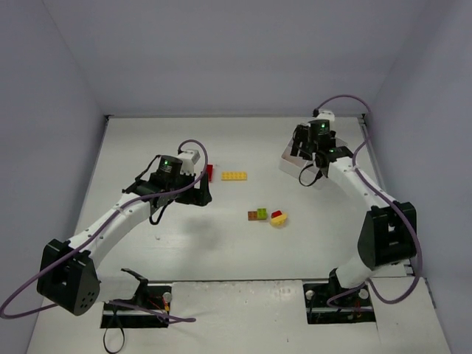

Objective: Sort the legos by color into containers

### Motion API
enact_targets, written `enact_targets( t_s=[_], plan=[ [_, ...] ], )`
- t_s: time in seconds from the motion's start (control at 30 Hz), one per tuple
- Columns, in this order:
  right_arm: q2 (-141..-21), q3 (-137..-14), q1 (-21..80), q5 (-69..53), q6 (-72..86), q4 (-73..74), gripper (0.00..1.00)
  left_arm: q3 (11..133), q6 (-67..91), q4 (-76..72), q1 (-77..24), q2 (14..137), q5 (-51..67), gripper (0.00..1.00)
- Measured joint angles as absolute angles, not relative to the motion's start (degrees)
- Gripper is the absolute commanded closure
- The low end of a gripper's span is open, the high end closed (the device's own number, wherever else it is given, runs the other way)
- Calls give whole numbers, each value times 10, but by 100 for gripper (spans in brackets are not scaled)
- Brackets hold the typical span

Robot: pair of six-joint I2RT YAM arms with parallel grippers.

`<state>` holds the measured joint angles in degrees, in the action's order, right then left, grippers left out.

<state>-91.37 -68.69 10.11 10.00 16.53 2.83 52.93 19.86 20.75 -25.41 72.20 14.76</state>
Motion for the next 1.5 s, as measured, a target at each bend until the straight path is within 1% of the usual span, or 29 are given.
enact_targets(
  t_s=[0.1,0.23,0.47,0.73,0.8,1.17,1.23,1.33,1.37,1.43,1.5],
  plan=[
    [-871,-665,174,67,158,35,34,529,197,208,-254,722,147,17],
    [-841,-623,269,33,184,42,34,529,197,208,-254,722,144,17],
    [-839,-543,362,37,260,67,36,529,197,208,-254,721,139,17],
    [-853,-521,390,54,312,76,39,529,197,208,-254,719,138,17],
    [-865,-521,395,60,319,75,41,529,197,208,-254,719,138,17],
    [-927,-521,414,72,337,75,48,529,197,208,-254,719,139,17],
    [-930,-521,414,76,340,75,53,529,197,208,-254,719,139,17],
    [-931,-521,414,82,342,74,63,529,197,208,-254,719,139,17],
    [-932,-521,415,83,343,74,74,529,197,208,-254,719,139,17],
    [-932,-521,417,88,342,72,89,529,197,208,-254,719,139,17],
    [-932,-521,417,90,343,70,100,529,197,208,-254,719,139,17]
  ],
)
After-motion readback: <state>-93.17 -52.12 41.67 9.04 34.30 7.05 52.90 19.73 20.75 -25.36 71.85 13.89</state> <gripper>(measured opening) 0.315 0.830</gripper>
